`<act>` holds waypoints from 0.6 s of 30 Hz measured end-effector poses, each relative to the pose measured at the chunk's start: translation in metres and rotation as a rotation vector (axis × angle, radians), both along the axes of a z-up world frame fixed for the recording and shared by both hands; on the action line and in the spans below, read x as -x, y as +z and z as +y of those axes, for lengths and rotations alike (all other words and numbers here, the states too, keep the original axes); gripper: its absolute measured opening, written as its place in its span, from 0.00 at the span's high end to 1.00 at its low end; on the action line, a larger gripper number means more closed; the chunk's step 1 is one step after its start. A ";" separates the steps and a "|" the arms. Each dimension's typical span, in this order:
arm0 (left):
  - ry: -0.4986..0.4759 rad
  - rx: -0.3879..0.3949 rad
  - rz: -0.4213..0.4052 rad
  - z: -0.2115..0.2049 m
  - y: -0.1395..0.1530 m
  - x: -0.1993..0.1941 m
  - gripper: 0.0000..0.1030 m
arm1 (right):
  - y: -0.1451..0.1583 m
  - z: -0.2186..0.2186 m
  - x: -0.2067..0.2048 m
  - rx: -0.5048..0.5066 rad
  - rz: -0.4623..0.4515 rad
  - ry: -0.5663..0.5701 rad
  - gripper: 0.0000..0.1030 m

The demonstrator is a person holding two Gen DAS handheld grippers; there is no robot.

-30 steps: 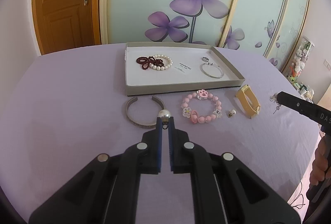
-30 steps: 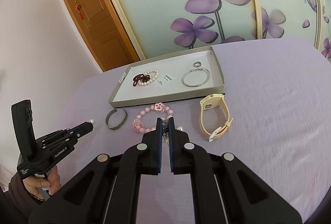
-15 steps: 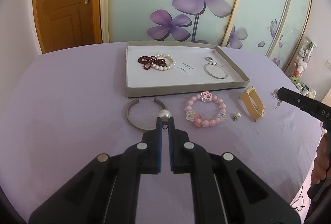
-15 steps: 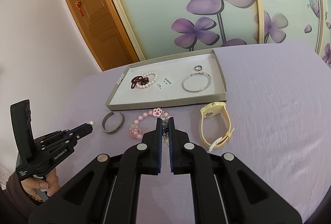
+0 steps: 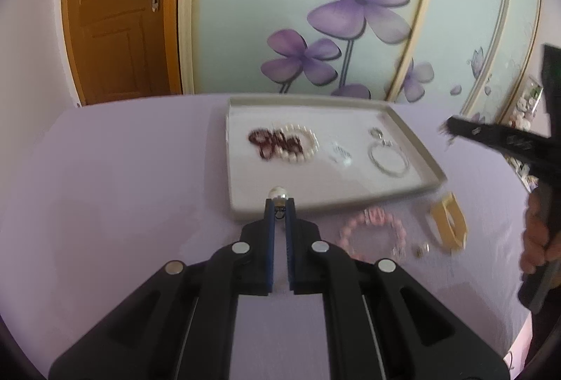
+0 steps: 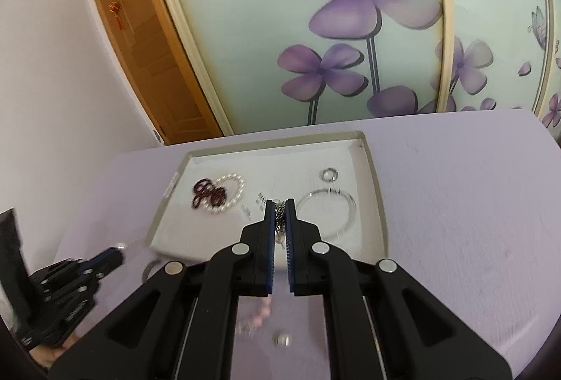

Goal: Organize jewelry
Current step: 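Carry both earrings into the grey tray and open both tools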

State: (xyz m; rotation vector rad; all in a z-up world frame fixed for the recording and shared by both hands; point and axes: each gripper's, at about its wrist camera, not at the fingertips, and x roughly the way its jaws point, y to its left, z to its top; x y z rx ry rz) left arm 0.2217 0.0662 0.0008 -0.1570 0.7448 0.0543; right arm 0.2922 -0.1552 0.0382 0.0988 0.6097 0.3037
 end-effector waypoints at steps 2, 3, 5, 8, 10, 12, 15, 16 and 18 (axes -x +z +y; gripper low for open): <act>0.009 0.005 -0.010 0.005 0.005 -0.010 0.94 | -0.004 0.004 -0.023 -0.005 0.035 -0.006 0.94; 0.012 0.008 -0.012 0.007 0.006 -0.016 0.94 | -0.007 0.005 -0.036 -0.010 0.059 -0.014 0.94; 0.017 0.010 -0.011 0.010 0.007 -0.026 0.94 | -0.014 0.005 -0.056 -0.018 0.093 -0.031 0.94; 0.012 0.008 -0.005 0.012 0.005 -0.040 0.94 | -0.023 0.004 -0.074 -0.016 0.134 -0.053 0.92; 0.003 0.001 0.000 0.011 0.003 -0.050 0.94 | -0.026 0.001 -0.075 -0.027 0.151 -0.047 0.77; -0.002 0.002 0.002 0.011 0.001 -0.057 0.94 | -0.026 -0.002 -0.074 -0.023 0.137 -0.052 0.58; -0.003 0.021 0.007 0.011 -0.002 -0.069 0.94 | -0.024 -0.006 -0.069 -0.003 0.109 -0.057 0.56; -0.004 0.030 0.011 0.010 -0.004 -0.073 0.94 | -0.024 -0.009 -0.067 -0.006 0.106 -0.057 0.56; -0.007 0.036 0.022 0.007 -0.007 -0.081 0.94 | -0.024 -0.015 -0.062 -0.020 0.104 -0.060 0.56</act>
